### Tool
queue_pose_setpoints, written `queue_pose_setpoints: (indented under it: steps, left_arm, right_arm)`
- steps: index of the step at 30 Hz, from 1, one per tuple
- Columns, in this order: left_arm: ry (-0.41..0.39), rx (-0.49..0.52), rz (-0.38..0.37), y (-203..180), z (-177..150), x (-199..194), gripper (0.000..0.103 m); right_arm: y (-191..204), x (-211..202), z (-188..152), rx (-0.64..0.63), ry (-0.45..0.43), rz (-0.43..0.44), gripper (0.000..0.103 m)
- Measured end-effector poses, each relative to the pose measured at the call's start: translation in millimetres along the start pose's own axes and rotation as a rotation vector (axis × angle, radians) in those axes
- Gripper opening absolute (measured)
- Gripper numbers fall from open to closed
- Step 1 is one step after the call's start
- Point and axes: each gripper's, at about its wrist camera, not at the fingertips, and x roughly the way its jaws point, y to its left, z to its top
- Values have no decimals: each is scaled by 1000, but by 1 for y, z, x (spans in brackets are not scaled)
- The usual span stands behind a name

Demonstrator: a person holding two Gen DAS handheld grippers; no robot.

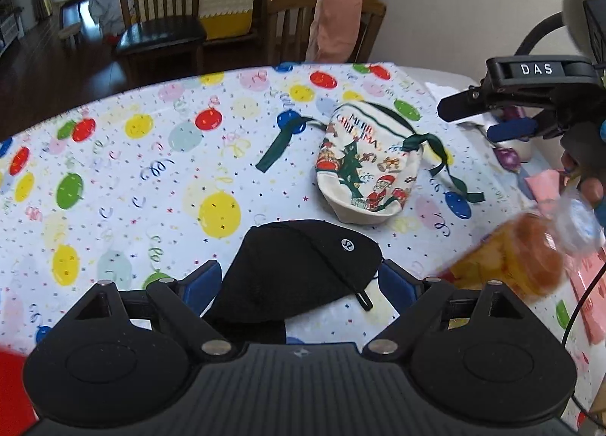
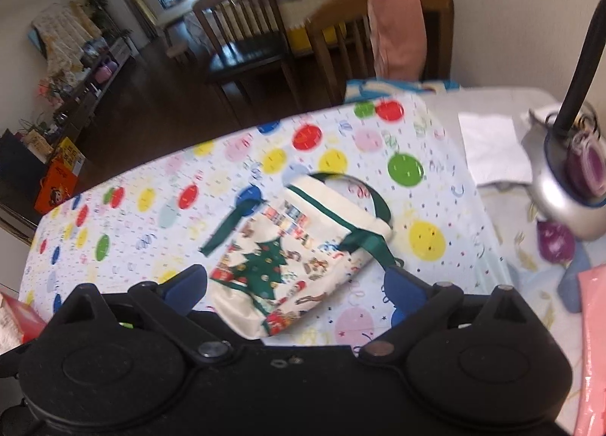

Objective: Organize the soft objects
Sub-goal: 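Grasp the black mask with the left gripper while the right grasps the tote's green strap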

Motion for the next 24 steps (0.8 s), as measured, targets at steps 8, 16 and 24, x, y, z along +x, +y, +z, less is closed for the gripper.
queue_pose_setpoints:
  steps: [8, 16, 24]
  left_arm:
    - [85, -86, 14, 12, 11, 48, 90]
    - [130, -93, 43, 13, 8, 78, 90]
    - [128, -73, 57, 10, 5, 90, 90]
  right_arm:
    - [-29, 43, 5, 83, 66, 15, 93]
    - [-29, 76, 0, 71, 125, 30, 89]
    - [-25, 95, -1, 44, 145, 19, 65]
